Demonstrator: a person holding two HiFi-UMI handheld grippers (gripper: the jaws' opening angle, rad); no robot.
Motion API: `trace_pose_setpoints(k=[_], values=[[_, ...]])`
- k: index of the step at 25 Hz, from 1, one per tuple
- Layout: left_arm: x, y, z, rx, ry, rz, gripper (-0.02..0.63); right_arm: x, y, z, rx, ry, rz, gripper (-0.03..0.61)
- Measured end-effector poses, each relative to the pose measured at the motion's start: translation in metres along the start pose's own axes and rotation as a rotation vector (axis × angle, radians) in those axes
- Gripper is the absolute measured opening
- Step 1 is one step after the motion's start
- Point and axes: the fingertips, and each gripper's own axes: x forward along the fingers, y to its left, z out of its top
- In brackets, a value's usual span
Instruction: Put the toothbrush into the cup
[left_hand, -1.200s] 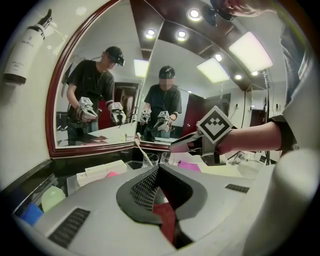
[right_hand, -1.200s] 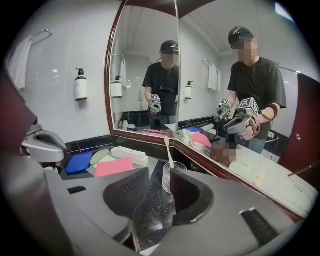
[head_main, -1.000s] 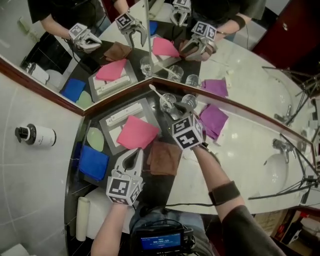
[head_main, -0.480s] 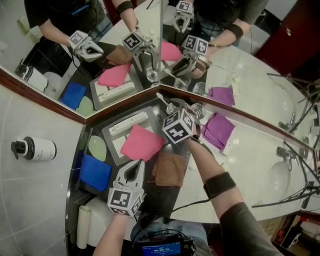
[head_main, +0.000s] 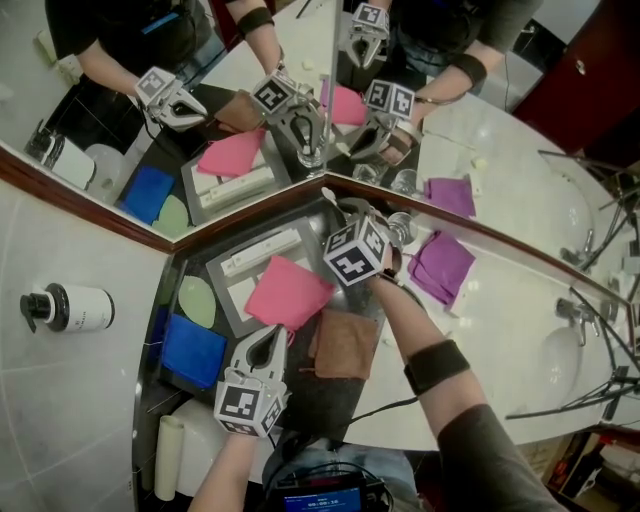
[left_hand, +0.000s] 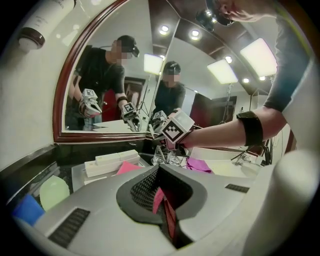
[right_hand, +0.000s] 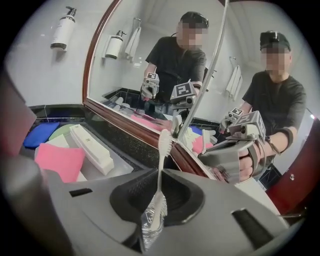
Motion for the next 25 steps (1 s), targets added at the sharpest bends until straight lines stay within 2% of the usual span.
trace_pose_setpoints(k=[11,19,25], values=[[-0.007,-0.01,0.006,0.013,-0.004,0.005,0.0,-0.051,-0.027,0.03,0.041,-0.113,-0.049,0.043],[-0.02,-0.033,0.02,0.041,-0.027,-0.004,0.0,-0.127,-0.05,0.031,0.158,-0.185,-0.088,0.041],[-0.031,-0.058,0.027,0.07,-0.03,-0.03,0.0,-0.191,-0.063,0.016,0.281,-0.235,-0.126,0.041]])
